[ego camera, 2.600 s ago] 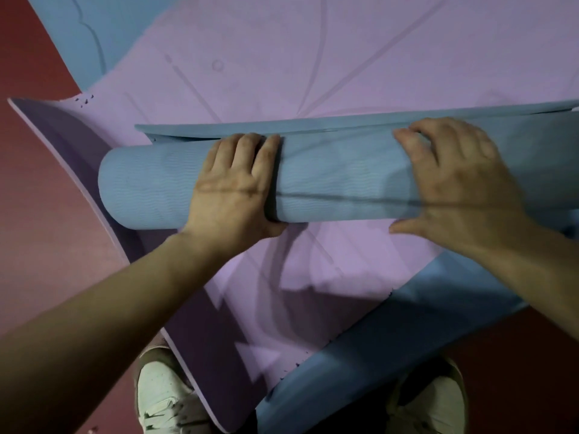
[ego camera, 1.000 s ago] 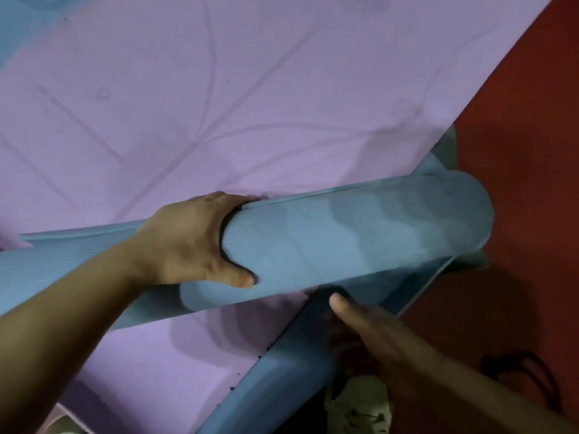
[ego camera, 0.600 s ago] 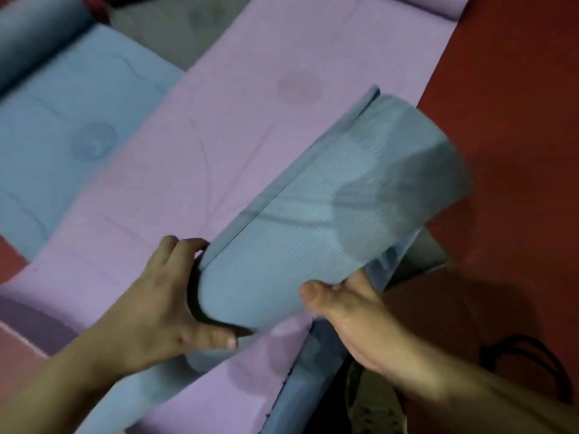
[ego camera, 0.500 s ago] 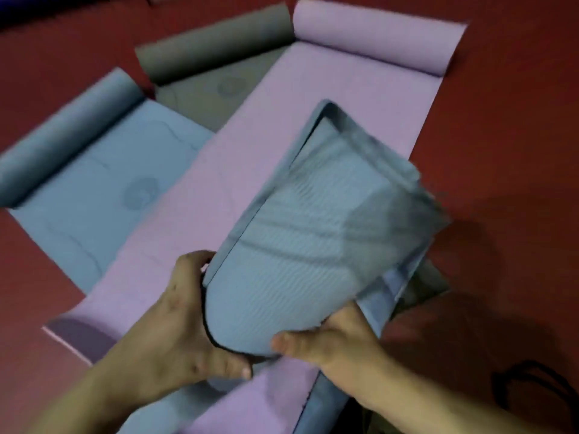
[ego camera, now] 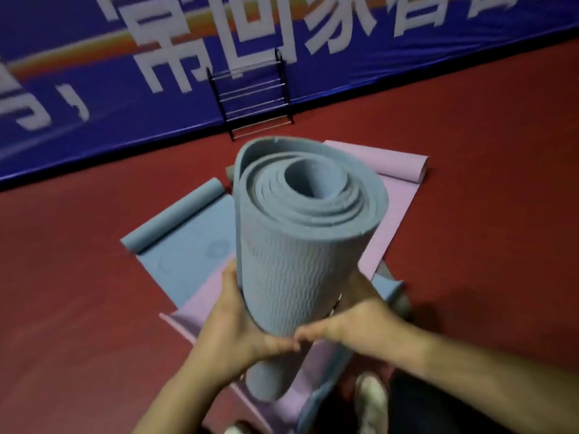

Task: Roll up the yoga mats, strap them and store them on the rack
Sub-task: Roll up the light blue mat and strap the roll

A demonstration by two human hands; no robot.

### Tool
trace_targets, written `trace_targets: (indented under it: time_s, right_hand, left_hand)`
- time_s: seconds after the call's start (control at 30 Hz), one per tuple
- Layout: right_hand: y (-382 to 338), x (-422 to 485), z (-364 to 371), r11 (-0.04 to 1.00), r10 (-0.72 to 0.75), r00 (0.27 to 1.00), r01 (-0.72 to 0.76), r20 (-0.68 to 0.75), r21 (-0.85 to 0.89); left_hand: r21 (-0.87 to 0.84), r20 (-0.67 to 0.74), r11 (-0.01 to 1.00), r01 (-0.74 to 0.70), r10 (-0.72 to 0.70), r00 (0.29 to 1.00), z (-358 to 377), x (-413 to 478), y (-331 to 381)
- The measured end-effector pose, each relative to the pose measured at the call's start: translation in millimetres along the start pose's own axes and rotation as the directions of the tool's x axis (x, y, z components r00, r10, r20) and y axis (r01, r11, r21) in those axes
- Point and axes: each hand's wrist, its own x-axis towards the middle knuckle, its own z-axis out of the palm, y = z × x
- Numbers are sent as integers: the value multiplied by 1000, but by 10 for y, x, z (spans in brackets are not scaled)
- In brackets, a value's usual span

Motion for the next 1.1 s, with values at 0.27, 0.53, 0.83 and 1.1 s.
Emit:
trace_targets:
  time_s: [0.27, 0.53, 0.83, 1.1]
  right_hand:
    - [-484, -771, 11, 949, -13, 999, -2, -44, -315]
    - [-272, -1233, 109, 887, 63, 995, -90, -73, -453]
    - [871, -1467, 144, 911, 249, 967, -251, -50, -327]
    - [877, -1201, -324, 800, 442, 896, -367, 51, -474]
  left_hand:
    - [-81, -112, 997, -2, -8, 994, 187, -843, 379]
    - [-172, -60, 980, 99, -111, 992, 549, -1378, 153]
    - [-152, 205, 947, 284, -251, 946, 918, -1417, -258]
    - [-152, 123, 936, 318, -301, 946, 1255, -1072, -235]
